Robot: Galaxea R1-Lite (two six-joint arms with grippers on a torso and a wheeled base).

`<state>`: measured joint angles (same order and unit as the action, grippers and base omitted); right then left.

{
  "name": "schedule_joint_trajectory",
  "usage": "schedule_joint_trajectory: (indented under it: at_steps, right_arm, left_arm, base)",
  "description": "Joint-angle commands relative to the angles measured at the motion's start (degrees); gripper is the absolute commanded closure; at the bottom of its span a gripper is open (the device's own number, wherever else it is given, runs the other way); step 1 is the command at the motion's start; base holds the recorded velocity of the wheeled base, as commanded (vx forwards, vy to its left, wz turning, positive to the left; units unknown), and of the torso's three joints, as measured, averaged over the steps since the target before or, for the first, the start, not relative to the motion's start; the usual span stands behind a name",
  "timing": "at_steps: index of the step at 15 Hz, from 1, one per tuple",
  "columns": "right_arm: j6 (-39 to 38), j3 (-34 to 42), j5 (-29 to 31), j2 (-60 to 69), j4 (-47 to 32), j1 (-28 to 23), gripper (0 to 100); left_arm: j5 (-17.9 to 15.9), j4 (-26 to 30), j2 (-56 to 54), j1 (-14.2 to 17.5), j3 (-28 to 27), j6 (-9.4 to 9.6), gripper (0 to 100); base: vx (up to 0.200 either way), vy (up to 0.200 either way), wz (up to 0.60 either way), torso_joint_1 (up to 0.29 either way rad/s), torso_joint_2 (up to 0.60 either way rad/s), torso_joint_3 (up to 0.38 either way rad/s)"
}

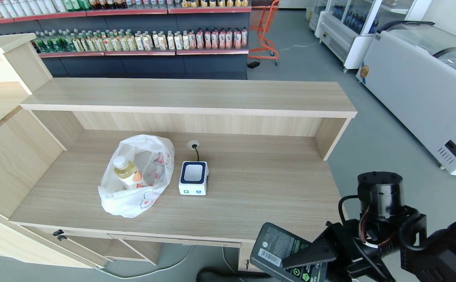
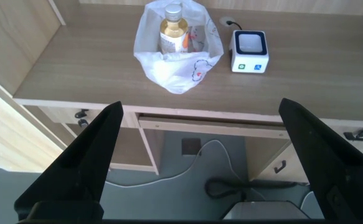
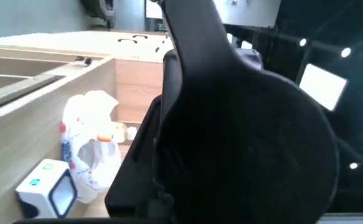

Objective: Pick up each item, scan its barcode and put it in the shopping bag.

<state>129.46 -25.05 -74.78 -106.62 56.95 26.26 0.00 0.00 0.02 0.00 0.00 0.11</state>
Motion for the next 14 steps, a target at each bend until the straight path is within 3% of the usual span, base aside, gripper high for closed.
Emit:
schedule_joint_trajectory:
  at_steps: [1,2,3,4,6,7,8,10,12,14]
  right_arm:
    - [-22.9,-0.6,7.5,10.6,-12.1,-0.1,100]
    - [-38.4,-1.5,8.5,14.6,-12.4,-2.1,100]
    - [-44.4,-1.9,9.7,15.9,-11.5,-5.6,100]
    - [-56.8,-2.4,10.7,18.1,-11.4,-11.1,100]
    - [-73.2,-2.8,11.5,20.3,-11.3,-14.7,100]
    - [-91.6,-4.0,13.3,23.0,-11.3,-19.5,100]
    - [-98.9,-4.6,15.5,23.7,-11.3,-21.0,100]
    - [-133.0,-8.6,36.5,24.0,-11.3,-22.3,100]
    - [-148.8,-11.0,43.1,23.6,-12.3,-21.6,100]
    - [-156.2,-11.2,45.5,24.2,-20.8,-22.6,100]
  left_arm:
    - [0.0,0.0,0.0,0.0,0.0,-0.02,0]
    - [0.0,0.0,0.0,0.0,0.0,-0.02,0]
    - [0.0,0.0,0.0,0.0,0.0,-0.02,0]
    - [0.0,0.0,0.0,0.0,0.0,-0.02,0]
    - [0.0,0.0,0.0,0.0,0.0,-0.02,0]
    - [0.0,0.0,0.0,0.0,0.0,-0.02,0]
    - [0.0,0.0,0.0,0.0,0.0,-0.02,0]
    - [0.0,0.0,0.0,0.0,0.0,-0.02,0]
    - [0.0,0.0,0.0,0.0,0.0,-0.02,0]
    - [0.0,0.1,0.0,0.0,0.0,-0.02,0]
  base:
    - [0.000,0.000,0.00,0.000,0.00,0.000]
    - [0.000,0.000,0.00,0.000,0.00,0.000]
    - [0.000,0.000,0.00,0.000,0.00,0.000]
    - [0.000,0.000,0.00,0.000,0.00,0.000]
    - [0.000,0.000,0.00,0.000,0.00,0.000]
    - [0.000,0.000,0.00,0.000,0.00,0.000]
    - [0.000,0.000,0.00,0.000,0.00,0.000]
    - [0.000,0.000,0.00,0.000,0.00,0.000]
    - [0.000,0.000,0.00,0.000,0.00,0.000]
    - [0.000,0.000,0.00,0.000,0.00,0.000]
